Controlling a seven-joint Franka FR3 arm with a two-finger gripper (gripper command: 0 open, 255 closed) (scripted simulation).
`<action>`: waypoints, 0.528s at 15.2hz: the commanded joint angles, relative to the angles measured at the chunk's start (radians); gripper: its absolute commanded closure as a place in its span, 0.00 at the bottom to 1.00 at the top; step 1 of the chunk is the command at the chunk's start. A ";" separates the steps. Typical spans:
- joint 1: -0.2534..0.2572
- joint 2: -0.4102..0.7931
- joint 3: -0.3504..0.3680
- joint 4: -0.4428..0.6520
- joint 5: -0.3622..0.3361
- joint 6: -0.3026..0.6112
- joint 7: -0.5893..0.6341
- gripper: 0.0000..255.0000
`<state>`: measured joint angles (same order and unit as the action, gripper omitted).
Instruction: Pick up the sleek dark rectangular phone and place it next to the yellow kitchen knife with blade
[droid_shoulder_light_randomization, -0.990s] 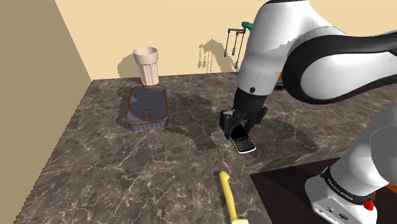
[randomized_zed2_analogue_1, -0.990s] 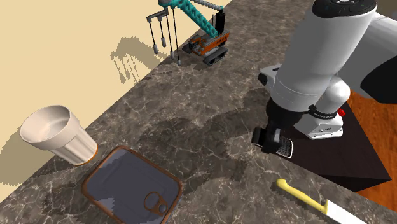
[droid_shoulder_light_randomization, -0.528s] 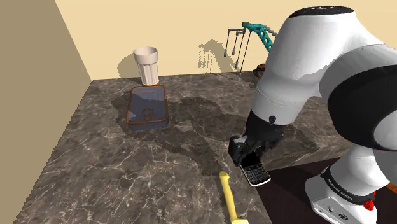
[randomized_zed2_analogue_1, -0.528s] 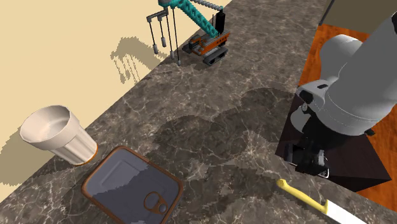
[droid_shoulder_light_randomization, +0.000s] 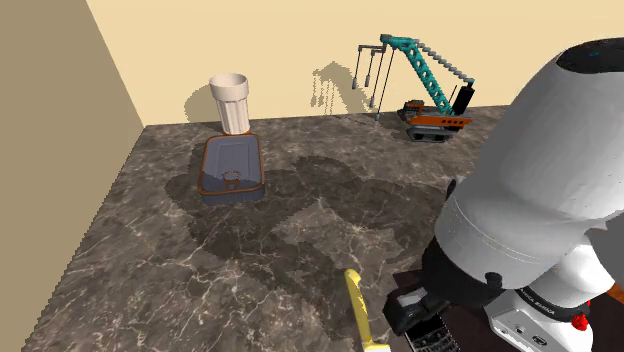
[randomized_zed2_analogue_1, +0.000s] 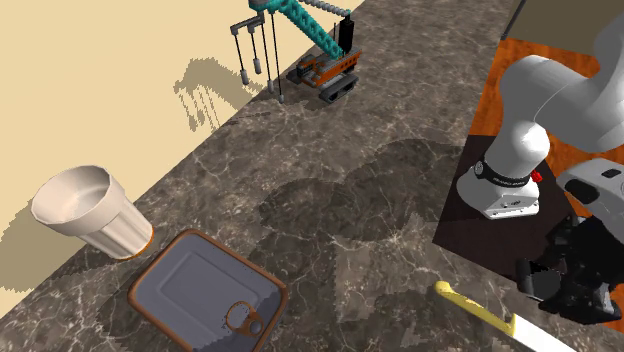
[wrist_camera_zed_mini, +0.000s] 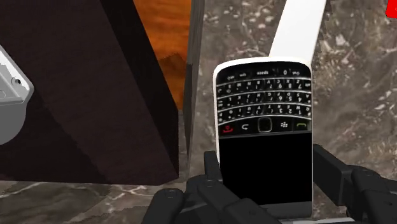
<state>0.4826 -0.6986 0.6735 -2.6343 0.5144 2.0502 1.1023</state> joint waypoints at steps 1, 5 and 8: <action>0.028 -0.013 0.035 0.008 0.025 -0.009 0.050 1.00; 0.064 -0.005 0.122 0.051 0.063 -0.013 0.156 1.00; 0.077 0.013 0.193 0.095 0.085 -0.012 0.235 1.00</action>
<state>0.5575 -0.6973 0.8350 -2.5602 0.5914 2.0355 1.3031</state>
